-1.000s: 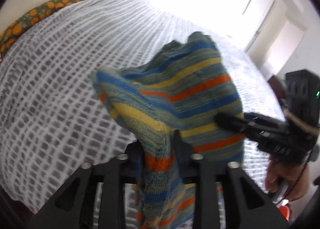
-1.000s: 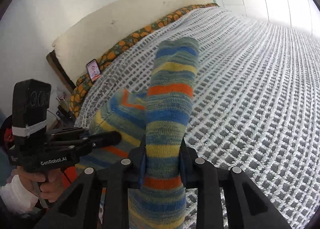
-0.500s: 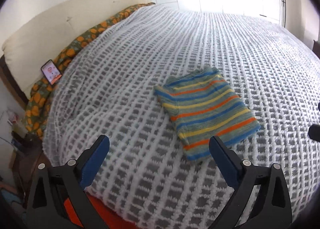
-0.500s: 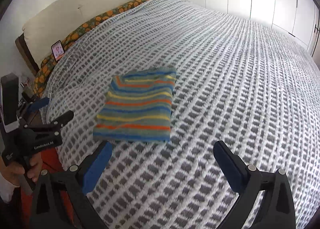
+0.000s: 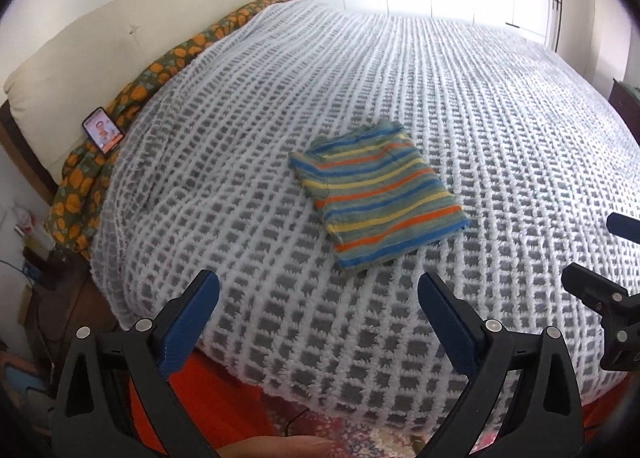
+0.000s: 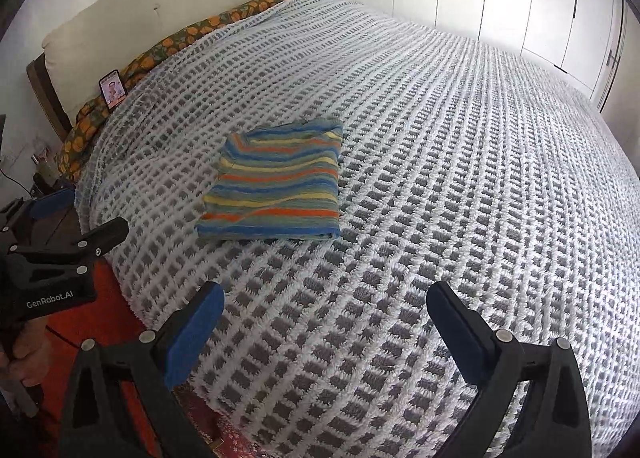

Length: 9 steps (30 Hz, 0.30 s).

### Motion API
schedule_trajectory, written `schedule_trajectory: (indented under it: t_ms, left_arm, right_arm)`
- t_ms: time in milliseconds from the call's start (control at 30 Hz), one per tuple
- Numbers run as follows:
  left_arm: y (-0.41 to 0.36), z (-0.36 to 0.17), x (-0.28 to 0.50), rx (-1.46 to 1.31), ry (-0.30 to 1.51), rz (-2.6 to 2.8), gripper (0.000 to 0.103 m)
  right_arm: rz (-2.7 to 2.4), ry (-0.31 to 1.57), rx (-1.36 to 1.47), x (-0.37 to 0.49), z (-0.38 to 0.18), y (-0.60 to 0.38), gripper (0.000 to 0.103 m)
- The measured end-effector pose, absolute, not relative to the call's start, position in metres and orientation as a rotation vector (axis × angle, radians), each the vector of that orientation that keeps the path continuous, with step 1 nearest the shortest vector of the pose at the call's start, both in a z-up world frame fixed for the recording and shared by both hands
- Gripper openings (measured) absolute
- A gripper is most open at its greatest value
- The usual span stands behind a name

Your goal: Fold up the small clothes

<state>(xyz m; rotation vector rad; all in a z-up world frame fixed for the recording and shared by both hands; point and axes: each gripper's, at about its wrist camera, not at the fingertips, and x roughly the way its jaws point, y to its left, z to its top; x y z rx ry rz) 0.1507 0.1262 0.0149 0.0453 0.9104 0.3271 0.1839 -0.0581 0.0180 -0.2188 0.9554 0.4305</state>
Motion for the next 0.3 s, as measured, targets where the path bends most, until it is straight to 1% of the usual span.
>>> schedule_trajectory:
  t_ms: [300]
  left_arm:
    - [0.129,0.0149,0.1468,0.022,0.911,0.332,0.1]
  right_arm:
    - [0.436,0.942,-0.222,0.1811,0.0214,-0.0498,0.1]
